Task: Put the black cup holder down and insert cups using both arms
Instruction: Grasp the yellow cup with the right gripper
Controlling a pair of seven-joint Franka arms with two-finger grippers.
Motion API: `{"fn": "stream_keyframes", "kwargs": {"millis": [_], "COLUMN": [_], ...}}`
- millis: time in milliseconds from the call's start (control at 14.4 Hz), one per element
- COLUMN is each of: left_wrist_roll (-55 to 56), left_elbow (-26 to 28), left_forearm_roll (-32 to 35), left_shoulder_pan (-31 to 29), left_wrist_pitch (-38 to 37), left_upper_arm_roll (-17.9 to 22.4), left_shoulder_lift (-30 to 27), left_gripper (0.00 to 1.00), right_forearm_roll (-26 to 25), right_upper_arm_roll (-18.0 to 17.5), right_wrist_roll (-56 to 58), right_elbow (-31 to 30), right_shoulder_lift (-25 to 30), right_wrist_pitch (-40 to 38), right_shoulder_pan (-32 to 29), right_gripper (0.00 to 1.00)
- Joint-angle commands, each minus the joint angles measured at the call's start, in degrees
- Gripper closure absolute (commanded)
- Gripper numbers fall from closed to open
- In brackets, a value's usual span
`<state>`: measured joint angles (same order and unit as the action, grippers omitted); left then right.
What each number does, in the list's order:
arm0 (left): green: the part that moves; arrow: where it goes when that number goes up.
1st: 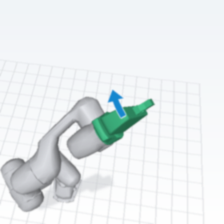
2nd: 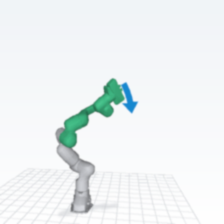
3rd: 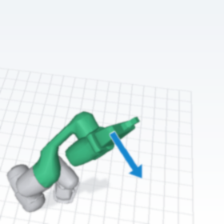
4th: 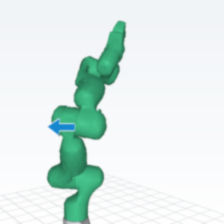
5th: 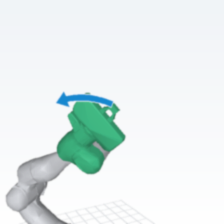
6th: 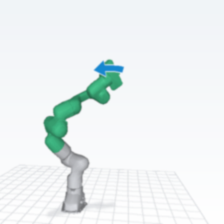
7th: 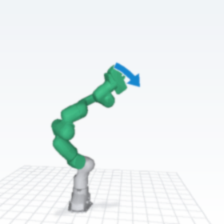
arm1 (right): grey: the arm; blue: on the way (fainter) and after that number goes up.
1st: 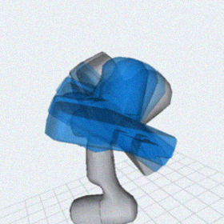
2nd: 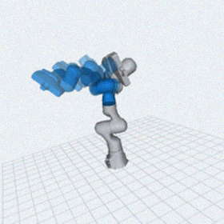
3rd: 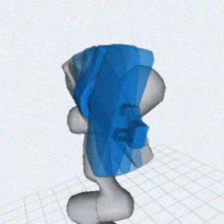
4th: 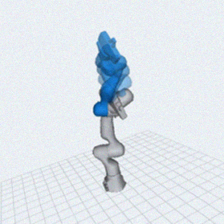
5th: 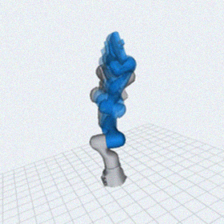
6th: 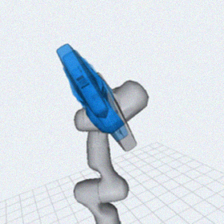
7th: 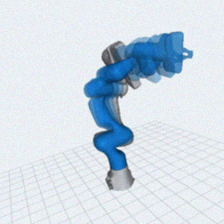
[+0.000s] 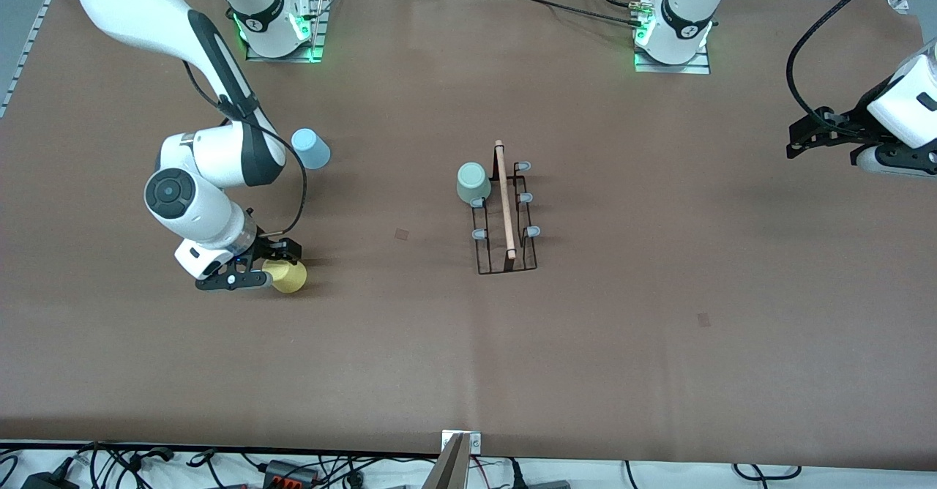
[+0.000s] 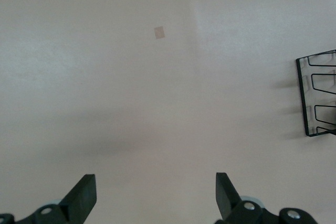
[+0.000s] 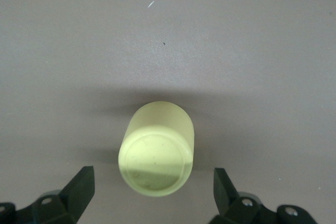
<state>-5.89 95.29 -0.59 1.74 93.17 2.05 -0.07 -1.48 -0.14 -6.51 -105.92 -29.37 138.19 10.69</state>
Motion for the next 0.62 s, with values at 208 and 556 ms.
{"fn": "stream_keyframes", "kwargs": {"millis": [208, 556], "left_wrist_roll": [0.09, 0.09], "left_elbow": [-0.36, -0.36], "left_forearm_roll": [1.20, 1.20], "left_shoulder_pan": [0.11, 0.11], "left_wrist_pitch": [-0.89, -0.89], "left_upper_arm_roll": [-0.03, -0.03], "left_shoulder_lift": [-0.54, -0.46], "left_gripper": [0.00, 0.00], "right_forearm_roll": [-0.19, -0.01], "right_upper_arm_roll": [-0.21, -0.21], "right_wrist_roll": [0.97, 0.97], "right_elbow": [0.01, 0.10], "right_shoulder_lift": [-0.69, -1.75], "right_wrist_pitch": [1.37, 3.92], "right_shoulder_pan": [-0.23, -0.23], "right_gripper": [0.00, 0.00]}}
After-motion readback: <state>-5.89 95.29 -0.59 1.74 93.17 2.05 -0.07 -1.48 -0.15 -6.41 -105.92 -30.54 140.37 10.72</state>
